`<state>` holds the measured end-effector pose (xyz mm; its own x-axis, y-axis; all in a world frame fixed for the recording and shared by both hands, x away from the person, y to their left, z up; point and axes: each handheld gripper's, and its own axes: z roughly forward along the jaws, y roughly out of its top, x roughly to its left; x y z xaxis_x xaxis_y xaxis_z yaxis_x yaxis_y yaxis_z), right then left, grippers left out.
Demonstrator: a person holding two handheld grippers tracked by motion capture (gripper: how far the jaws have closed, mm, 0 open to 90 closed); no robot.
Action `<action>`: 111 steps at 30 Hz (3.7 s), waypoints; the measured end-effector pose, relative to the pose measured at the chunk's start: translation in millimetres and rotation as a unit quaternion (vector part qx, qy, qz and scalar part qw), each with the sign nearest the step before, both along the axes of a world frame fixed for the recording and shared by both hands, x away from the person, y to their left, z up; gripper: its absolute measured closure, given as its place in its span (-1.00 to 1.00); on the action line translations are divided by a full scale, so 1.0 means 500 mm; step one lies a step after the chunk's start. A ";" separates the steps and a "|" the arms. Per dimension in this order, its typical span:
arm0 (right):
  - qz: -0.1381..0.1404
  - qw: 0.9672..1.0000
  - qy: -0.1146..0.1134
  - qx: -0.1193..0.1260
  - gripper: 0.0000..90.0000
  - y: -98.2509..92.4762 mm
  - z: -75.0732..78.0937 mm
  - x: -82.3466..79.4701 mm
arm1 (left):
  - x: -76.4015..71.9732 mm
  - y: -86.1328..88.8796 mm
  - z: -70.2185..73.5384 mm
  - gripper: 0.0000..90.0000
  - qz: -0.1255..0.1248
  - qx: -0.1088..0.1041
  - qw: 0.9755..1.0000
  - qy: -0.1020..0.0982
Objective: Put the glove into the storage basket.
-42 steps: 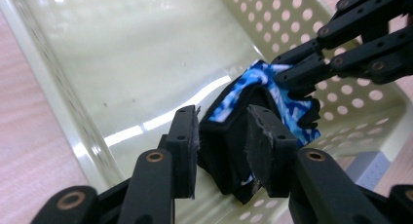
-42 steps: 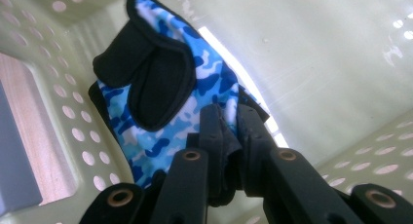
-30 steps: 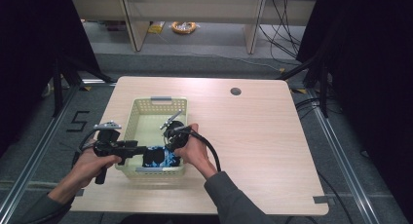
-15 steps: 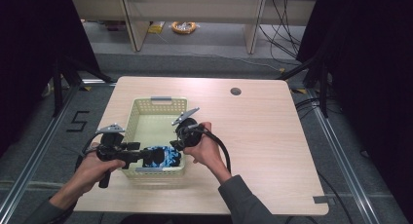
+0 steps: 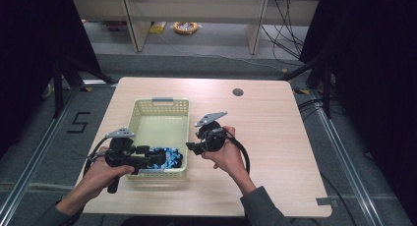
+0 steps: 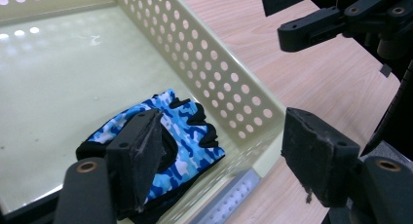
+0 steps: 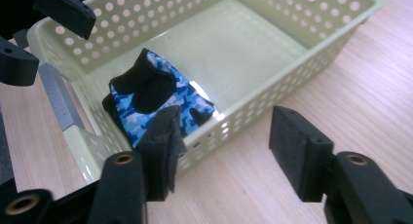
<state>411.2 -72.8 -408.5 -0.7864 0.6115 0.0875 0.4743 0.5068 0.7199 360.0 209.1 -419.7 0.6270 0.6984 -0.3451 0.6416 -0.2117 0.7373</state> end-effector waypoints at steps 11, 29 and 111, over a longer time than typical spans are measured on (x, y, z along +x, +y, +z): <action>-0.023 0.999 -0.007 0.028 -0.15 -0.065 0.011 -0.019 | -0.011 -0.021 0.001 -0.46 -0.009 -0.003 1.000 -0.009; -0.055 0.996 -0.009 0.068 -0.24 -0.160 0.008 -0.071 | -0.046 -0.061 0.012 -0.49 -0.036 -0.020 0.999 -0.014; -0.065 0.998 0.013 -0.001 -0.63 -0.270 -0.183 -0.282 | -0.200 -0.070 -0.162 -0.65 -0.088 0.052 0.992 -0.067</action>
